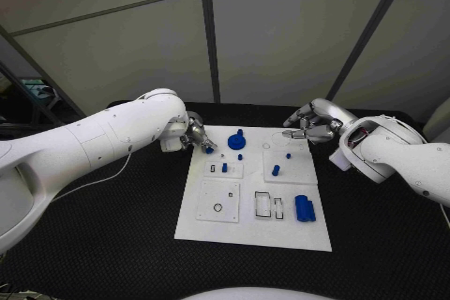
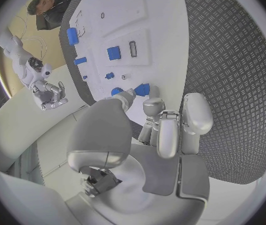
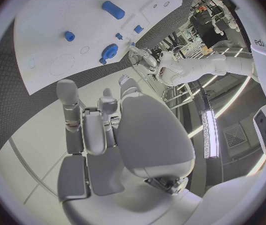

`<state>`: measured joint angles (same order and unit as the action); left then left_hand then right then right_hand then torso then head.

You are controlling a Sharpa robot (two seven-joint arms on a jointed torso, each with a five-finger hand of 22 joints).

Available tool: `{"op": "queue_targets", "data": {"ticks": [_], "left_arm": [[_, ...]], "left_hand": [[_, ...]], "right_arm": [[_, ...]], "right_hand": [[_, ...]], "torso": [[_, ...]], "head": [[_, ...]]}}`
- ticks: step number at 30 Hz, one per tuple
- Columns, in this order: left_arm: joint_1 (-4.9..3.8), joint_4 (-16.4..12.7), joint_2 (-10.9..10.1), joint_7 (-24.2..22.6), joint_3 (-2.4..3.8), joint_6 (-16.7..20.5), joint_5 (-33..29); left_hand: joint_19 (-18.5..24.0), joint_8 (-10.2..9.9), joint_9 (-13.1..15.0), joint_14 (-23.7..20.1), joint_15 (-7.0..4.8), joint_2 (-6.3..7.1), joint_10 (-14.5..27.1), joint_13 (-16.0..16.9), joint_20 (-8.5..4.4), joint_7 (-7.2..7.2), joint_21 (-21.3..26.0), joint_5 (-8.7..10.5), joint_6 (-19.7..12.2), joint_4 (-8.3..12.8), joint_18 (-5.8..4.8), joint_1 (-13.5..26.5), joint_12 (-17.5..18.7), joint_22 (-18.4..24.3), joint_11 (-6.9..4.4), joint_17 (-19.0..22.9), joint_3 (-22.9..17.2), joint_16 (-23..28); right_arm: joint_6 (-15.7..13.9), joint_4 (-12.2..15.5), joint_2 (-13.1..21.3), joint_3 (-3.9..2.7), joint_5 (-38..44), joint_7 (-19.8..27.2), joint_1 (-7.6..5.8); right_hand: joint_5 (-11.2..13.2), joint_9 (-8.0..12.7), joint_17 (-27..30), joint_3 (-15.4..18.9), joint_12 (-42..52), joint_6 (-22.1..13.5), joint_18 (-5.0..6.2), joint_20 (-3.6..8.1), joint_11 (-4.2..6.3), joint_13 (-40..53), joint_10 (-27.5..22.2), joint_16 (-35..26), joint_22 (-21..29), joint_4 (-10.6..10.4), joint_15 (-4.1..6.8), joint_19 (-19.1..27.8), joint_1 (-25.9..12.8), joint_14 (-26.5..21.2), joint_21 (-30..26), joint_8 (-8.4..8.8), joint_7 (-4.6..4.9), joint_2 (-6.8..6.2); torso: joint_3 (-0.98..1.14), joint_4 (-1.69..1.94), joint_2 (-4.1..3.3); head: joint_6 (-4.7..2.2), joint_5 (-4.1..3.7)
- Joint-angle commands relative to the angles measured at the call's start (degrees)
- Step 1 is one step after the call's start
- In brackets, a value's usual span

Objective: Assemble the parts on the task board

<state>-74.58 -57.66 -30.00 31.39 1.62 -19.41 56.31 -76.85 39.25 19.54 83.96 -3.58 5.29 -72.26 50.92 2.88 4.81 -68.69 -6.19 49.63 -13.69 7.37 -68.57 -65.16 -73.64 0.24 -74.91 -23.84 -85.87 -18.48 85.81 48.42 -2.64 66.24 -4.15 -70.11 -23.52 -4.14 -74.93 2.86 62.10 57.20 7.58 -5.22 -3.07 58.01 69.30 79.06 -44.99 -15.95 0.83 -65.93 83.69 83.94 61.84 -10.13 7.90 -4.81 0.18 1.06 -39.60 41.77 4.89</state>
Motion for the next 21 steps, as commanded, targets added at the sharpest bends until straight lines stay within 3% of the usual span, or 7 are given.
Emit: {"op": "queue_targets", "data": {"ticks": [1,21], "left_arm": [[-0.07,-0.48,-0.21,-0.36,0.01,0.55,-0.21],[-0.01,-3.12,-2.13,-0.97,0.00,1.97,-0.22]], "left_hand": [[0.22,-0.04,-0.17,3.56,0.52,0.00,0.13,-0.03,0.35,0.39,0.02,-0.48,-0.20,20.39,-1.66,0.81,0.22,-0.14,0.24,-7.26,-20.89,0.15],[0.11,-0.95,-1.02,3.67,0.64,0.53,-0.09,0.26,0.47,0.61,-0.42,-1.30,0.16,21.06,-1.70,1.93,-0.18,-0.72,0.39,-7.56,-24.13,-0.05]], "right_arm": [[0.26,0.12,0.08,-0.04,0.16,0.36,-0.07],[0.27,0.21,0.31,-0.04,0.16,0.32,-0.07]], "right_hand": [[-0.19,0.04,-0.57,-0.18,-0.31,-0.01,0.97,0.26,0.25,-0.07,-0.05,-0.29,0.06,-0.17,0.51,-0.23,0.29,2.63,-0.17,-0.12,-0.15,0.19],[-0.25,0.05,-0.56,-0.19,-0.34,-0.08,0.97,0.26,0.23,-0.11,-0.08,-0.33,0.12,-0.20,0.51,-0.23,0.26,2.63,-0.23,-0.12,-0.13,0.18]], "torso": [[0.00,-0.02,0.00],[0.01,-0.03,-0.07]], "head": [[-0.04,0.06],[-0.15,0.22]]}}
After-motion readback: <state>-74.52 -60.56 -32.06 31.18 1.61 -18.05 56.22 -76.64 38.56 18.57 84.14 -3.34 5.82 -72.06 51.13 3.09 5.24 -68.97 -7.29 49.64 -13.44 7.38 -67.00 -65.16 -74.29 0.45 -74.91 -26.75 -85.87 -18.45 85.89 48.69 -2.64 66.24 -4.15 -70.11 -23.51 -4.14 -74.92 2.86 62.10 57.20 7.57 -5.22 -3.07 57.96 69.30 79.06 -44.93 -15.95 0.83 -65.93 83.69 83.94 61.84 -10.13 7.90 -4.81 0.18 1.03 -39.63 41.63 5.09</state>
